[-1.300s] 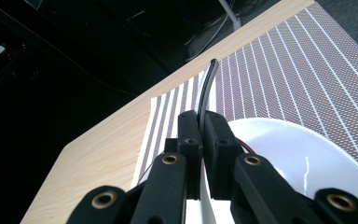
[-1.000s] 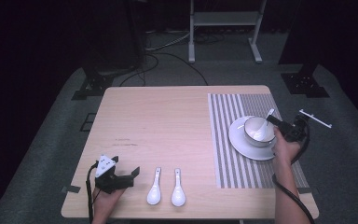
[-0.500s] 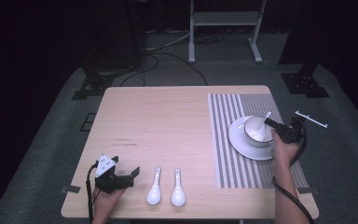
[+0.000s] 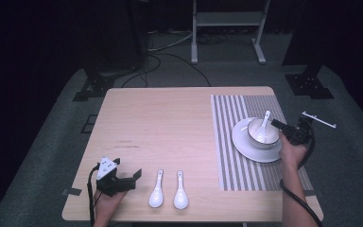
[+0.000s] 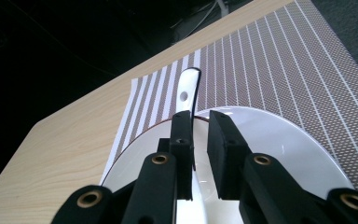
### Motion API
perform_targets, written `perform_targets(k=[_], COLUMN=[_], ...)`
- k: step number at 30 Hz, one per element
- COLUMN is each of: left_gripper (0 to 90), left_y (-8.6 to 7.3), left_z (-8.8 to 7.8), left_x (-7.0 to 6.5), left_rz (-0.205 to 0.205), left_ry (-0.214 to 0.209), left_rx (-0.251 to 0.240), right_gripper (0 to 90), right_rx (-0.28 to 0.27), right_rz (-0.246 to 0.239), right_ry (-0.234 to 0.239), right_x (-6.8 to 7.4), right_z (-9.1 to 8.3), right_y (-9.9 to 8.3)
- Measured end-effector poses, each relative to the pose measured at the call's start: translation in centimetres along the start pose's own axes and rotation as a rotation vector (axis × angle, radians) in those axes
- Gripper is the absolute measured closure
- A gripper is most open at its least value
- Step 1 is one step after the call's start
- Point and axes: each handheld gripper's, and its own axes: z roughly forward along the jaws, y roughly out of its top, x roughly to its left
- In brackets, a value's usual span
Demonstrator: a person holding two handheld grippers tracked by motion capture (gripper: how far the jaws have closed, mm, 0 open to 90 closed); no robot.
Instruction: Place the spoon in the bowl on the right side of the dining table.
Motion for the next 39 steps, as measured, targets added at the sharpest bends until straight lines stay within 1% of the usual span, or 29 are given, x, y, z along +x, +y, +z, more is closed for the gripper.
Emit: perform_targets(k=[3, 6, 10, 12, 13, 14, 15, 16, 17, 18, 19, 24, 26, 28, 29, 30, 31, 32, 33, 36, 37, 38, 39], left_gripper=[0.1, 0.1, 0.1, 0.1, 0.1, 0.1, 0.1, 0.1, 0.1, 0.1, 0.1, 0.1, 0.1, 0.1, 0.1, 0.1, 0.1, 0.1, 0.1, 0.1, 0.1, 0.1, 0.1], left_y=[0.0, 0.0, 0.0, 0.0, 0.0, 0.0, 0.0, 0.0, 0.0, 0.0, 0.0, 0.0, 0.0, 0.0, 0.0, 0.0, 0.0, 0.0, 0.0, 0.0, 0.0, 0.0, 0.0], left_z=[0.0, 0.0, 0.0, 0.0, 0.0, 0.0, 0.0, 0.0, 0.0, 0.0, 0.0, 0.0, 0.0, 0.0, 0.0, 0.0, 0.0, 0.0, 0.0, 0.0, 0.0, 0.0, 0.0], left_x=[0.0, 0.0, 0.0, 0.0, 0.0, 0.0, 0.0, 0.0, 0.0, 0.0, 0.0, 0.0, 0.0, 0.0, 0.0, 0.0, 0.0, 0.0, 0.0, 0.0, 0.0, 0.0, 0.0], left_rz=[0.0, -0.002, -0.003, -0.002, 0.0, 0.0, 0.0, 0.0, 0.0, 0.0, 0.0, -0.002, -0.003, -0.003, -0.002, -0.002, -0.002, -0.002, -0.002, -0.002, -0.003, -0.003, -0.003], left_ry=[0.0, 0.001, 0.001, 0.001, 0.002, 0.002, 0.002, 0.002, 0.002, 0.002, 0.002, 0.002, 0.002, 0.002, 0.004, 0.004, 0.004, 0.004, 0.005, 0.005, 0.006, 0.006, 0.007], left_rx=[0.0, -0.002, -0.002, -0.002, 0.0, 0.0, 0.001, 0.001, 0.001, 0.001, 0.001, 0.0, 0.001, 0.0, 0.001, 0.001, 0.0, 0.0, 0.0, -0.001, -0.001, -0.001, -0.001], right_gripper=[78.2, 77.6, 71.8, 70.8, 69.2, 69.2, 67.6, 67.6, 65.8, 65.8, 65.3, 61.6, 58.2, 57.5, 55.5, 55.5, 52.9, 52.9, 50.2, 47.8, 46.0, 46.0, 40.0], right_rx=[0.004, 0.003, 0.006, 0.006, 0.007, 0.007, 0.004, 0.004, 0.003, 0.003, 0.001, 0.001, 0.003, 0.005, 0.009, 0.009, 0.013, 0.013, 0.019, 0.024, 0.026, 0.026, 0.029], right_rz=[0.004, 0.007, 0.012, 0.017, 0.022, 0.022, 0.027, 0.027, 0.033, 0.033, 0.036, 0.036, 0.036, 0.033, 0.031, 0.031, 0.028, 0.028, 0.036, 0.029, 0.026, 0.026, 0.026], right_ry=[0.016, 0.022, 0.036, 0.042, 0.056, 0.056, 0.072, 0.072, 0.091, 0.091, 0.107, 0.124, 0.139, 0.145, 0.153, 0.153, 0.164, 0.164, 0.174, 0.193, 0.197, 0.197, 0.205], right_x=[0.0, 0.0, -0.1, -0.2, -0.2, -0.2, -0.2, -0.2, -0.2, -0.2, -0.2, -0.3, -0.3, -0.3, -0.2, -0.2, -0.1, -0.1, 0.1, 0.4, 0.5, 0.5, 0.8], right_z=[0.0, 0.0, -0.1, -0.1, -0.2, -0.2, -0.3, -0.3, -0.4, -0.4, -0.6, -0.8, -0.9, -1.0, -1.0, -1.0, -1.1, -1.1, -1.1, -1.1, -1.1, -1.1, -1.1], right_y=[-0.1, -0.1, -0.2, -0.2, -0.3, -0.3, -0.3, -0.3, -0.4, -0.4, -0.4, -0.6, -0.7, -0.8, -0.8, -0.8, -0.9, -0.9, -0.8, -0.8, -0.8, -0.8, -0.8])
